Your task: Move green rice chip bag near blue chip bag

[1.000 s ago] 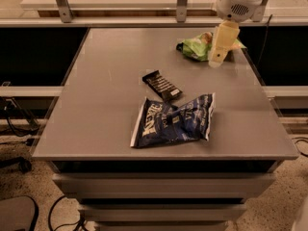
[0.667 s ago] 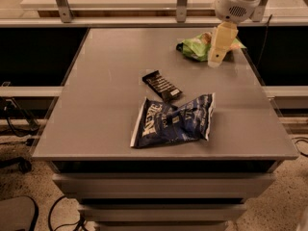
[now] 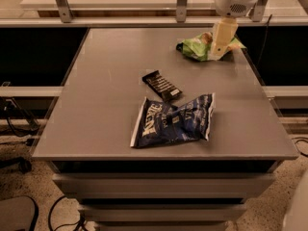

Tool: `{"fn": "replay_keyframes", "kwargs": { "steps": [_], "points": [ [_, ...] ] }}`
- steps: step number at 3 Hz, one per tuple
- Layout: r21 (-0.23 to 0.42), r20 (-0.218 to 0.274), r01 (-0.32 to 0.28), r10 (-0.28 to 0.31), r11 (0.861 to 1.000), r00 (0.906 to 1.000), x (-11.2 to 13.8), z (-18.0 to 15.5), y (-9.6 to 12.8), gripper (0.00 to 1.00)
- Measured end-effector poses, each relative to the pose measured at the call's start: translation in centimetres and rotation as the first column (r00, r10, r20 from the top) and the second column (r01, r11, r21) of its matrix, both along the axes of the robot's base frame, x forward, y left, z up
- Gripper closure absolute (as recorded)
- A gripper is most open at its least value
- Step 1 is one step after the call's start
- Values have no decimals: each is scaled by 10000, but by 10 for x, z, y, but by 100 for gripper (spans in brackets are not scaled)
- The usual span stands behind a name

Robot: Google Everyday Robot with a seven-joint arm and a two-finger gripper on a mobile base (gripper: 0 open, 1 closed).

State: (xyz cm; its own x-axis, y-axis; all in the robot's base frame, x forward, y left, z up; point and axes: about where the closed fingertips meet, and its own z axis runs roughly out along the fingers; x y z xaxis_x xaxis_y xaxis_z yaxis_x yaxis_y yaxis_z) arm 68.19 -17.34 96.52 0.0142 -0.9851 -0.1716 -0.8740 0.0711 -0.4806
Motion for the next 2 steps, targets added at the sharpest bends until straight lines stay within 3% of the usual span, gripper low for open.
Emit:
{"fn": "replay_keyframes", "kwargs": {
  "steps": [2],
  "points": [
    [-133,91,-748,749,9971,9971,24,-8,8,0]
  ]
}}
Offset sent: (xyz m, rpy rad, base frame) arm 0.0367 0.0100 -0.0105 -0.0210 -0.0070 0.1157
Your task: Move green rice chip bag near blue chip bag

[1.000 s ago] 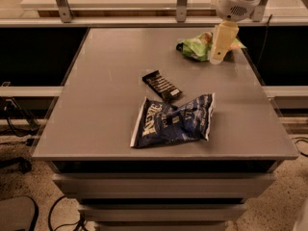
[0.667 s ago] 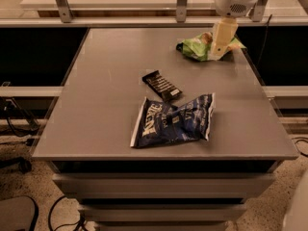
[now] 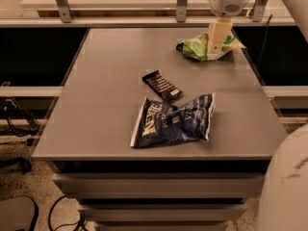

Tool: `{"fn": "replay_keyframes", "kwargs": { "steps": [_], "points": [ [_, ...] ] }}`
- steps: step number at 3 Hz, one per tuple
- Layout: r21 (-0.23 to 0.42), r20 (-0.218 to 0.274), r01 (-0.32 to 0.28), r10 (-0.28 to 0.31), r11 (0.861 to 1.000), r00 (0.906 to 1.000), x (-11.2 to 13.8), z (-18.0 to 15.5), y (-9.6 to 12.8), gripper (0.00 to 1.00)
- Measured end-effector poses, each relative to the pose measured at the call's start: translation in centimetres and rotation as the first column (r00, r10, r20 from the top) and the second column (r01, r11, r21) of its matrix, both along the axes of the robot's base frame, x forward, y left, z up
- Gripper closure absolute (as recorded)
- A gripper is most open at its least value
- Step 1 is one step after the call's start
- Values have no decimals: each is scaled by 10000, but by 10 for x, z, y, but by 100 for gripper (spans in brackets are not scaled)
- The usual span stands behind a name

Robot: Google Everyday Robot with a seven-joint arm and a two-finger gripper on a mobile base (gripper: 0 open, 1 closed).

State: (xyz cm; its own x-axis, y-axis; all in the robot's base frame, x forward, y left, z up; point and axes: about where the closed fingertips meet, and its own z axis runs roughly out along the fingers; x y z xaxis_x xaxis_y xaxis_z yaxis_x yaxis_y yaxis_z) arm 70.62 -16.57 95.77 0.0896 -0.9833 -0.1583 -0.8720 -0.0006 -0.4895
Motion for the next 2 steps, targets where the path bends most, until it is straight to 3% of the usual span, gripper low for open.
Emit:
{"fn": "replay_keyframes", "kwargs": {
  "steps": [2],
  "points": [
    [-175,-279,-165,160,9997,9995,17,-29,-2,0]
  ]
}}
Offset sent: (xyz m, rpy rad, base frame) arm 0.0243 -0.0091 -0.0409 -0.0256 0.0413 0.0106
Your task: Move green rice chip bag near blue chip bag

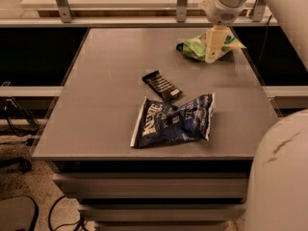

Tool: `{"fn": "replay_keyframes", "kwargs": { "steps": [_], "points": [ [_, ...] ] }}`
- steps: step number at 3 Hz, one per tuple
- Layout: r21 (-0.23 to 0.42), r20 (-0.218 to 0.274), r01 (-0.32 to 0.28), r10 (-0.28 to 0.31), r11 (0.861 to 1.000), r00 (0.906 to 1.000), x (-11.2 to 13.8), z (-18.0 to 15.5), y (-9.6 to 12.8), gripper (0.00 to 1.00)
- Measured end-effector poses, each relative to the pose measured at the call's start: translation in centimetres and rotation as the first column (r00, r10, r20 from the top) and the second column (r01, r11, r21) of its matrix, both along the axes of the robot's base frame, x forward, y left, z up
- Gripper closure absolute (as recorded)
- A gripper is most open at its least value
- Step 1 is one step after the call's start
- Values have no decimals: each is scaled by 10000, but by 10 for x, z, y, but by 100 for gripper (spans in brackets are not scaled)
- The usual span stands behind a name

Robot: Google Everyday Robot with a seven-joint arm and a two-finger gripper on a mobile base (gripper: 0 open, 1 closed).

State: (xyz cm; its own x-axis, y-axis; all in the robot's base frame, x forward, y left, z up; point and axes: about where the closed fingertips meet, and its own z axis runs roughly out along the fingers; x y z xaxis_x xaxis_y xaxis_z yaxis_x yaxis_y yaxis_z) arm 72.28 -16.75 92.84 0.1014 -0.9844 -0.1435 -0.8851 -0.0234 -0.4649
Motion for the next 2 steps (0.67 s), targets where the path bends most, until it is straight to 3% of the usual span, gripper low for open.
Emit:
{"fn": "replay_keyframes", "kwargs": {
  "steps": [2],
  "points": [
    [-128,-473,261,-267,9996,9985,14,-29,-14,0]
  ]
}}
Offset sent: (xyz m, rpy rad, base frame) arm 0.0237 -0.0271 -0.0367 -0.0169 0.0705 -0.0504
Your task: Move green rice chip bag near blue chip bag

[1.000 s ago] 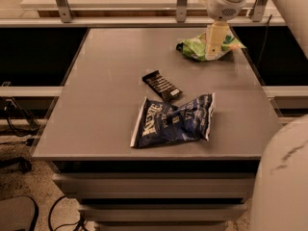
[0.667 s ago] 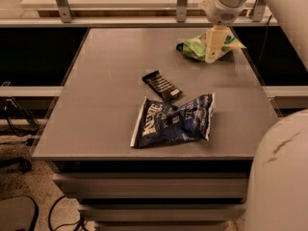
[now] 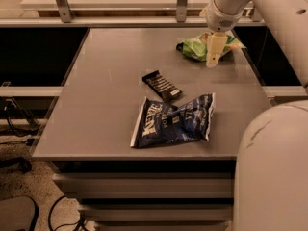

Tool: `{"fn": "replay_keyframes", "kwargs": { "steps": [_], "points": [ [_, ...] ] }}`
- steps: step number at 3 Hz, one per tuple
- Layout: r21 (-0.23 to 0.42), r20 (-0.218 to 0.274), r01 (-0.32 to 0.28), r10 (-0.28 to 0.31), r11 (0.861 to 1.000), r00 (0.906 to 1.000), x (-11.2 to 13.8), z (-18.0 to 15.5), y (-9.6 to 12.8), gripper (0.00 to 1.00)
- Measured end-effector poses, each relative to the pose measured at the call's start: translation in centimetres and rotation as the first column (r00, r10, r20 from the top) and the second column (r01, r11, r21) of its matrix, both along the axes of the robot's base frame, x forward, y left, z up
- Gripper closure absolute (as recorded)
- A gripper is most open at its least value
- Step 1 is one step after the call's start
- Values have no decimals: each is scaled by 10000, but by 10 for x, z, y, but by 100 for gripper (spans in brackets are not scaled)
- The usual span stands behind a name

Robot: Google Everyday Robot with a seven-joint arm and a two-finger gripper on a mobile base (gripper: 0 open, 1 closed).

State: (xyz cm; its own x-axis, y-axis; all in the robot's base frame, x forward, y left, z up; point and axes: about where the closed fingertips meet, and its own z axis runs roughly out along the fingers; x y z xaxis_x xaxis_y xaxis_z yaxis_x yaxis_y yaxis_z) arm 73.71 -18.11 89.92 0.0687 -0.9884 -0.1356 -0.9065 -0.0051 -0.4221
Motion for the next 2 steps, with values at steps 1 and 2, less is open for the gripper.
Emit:
{"fn": "replay_keyframes", "kwargs": {
  "steps": [1,2],
  "points": [
    [-19,-263,121,-122,9999,9996,5,-13,-5,0],
    [-23,-549,228,-229,9997,9982,8,-25,-10,0]
  ]
}}
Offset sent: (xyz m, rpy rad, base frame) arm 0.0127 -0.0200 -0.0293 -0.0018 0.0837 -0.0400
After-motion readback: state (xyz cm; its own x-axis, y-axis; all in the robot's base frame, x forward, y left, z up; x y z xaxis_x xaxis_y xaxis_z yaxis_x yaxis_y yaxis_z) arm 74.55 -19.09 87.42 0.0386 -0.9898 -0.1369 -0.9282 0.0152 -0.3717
